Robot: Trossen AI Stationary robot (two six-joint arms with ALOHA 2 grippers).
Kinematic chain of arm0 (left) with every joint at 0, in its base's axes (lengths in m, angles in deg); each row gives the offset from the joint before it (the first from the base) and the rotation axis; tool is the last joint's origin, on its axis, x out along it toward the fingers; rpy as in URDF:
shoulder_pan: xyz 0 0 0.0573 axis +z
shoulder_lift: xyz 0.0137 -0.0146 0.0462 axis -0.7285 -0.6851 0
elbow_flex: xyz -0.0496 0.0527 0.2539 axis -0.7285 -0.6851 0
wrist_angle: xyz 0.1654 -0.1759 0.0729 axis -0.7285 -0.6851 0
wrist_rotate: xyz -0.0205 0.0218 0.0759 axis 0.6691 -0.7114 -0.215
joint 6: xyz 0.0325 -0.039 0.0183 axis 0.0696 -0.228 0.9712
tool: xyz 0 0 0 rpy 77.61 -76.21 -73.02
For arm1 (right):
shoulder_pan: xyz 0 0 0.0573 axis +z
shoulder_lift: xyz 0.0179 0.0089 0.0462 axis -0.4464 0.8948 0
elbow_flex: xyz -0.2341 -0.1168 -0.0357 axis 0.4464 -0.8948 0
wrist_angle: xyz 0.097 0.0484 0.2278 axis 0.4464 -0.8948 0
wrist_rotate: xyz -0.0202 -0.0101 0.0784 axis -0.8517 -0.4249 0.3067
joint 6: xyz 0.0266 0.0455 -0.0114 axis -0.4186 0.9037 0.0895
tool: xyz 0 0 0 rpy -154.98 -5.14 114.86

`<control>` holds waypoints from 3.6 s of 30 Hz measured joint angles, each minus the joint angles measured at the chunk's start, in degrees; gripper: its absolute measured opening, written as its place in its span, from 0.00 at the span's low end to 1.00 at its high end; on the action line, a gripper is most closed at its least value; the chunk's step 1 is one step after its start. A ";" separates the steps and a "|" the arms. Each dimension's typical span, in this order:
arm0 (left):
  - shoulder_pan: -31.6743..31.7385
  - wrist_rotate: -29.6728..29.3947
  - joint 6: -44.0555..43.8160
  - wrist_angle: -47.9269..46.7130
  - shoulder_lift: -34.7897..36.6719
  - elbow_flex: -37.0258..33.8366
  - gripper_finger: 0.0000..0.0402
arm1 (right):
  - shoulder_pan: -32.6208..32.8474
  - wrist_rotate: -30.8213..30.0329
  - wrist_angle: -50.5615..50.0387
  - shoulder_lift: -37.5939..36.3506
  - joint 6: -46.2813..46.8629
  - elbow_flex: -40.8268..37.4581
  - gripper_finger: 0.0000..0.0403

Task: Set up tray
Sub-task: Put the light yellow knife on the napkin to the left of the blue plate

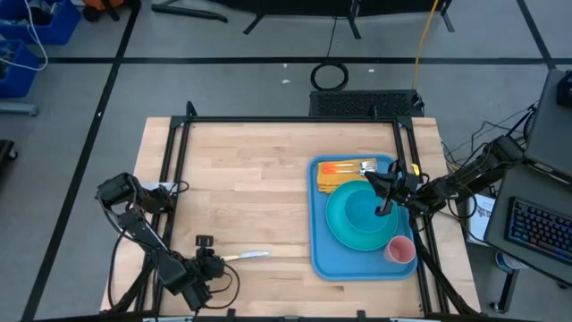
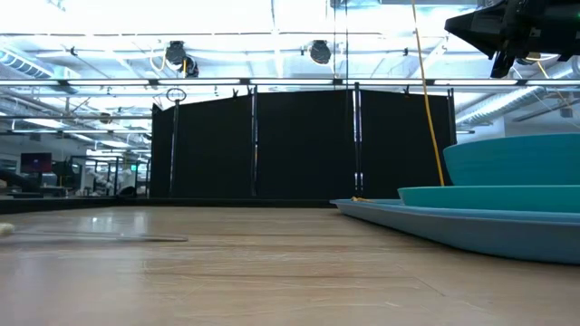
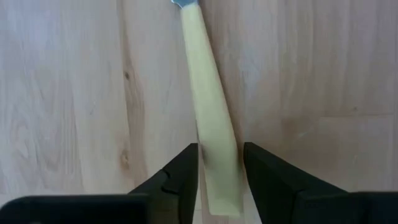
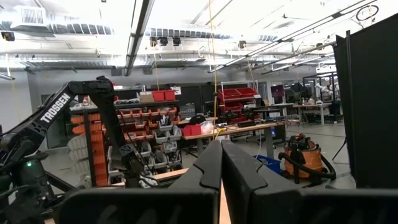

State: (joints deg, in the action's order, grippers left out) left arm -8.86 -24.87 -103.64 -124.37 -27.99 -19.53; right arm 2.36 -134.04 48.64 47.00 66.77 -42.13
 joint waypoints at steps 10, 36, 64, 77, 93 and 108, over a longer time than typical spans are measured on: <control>0.00 4.00 -1.32 -6.44 0.04 0.11 0.40 | 0.00 0.00 0.00 0.01 0.02 -0.01 0.00; -2.49 0.25 3.21 -8.35 0.02 0.00 0.41 | -0.01 0.00 0.00 0.01 0.00 -0.01 0.00; -2.52 3.57 3.45 2.23 1.37 -3.99 0.18 | 0.01 -0.01 -0.02 -0.01 0.01 -0.01 0.00; 2.90 -1.46 6.19 1.52 16.83 -3.96 0.00 | -0.01 0.00 -0.09 -0.01 0.00 -0.02 0.00; -3.63 2.44 4.68 26.06 17.62 -3.94 0.24 | -0.01 -0.01 -0.12 0.01 0.02 -0.02 0.00; -4.75 2.58 4.16 30.73 1.43 -3.96 0.66 | -0.01 0.00 -0.20 -0.01 0.01 -0.01 0.00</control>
State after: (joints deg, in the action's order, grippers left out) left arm -13.60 -22.29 -99.48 -93.64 -26.56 -23.49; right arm 2.35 -134.03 48.45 46.99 66.78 -42.15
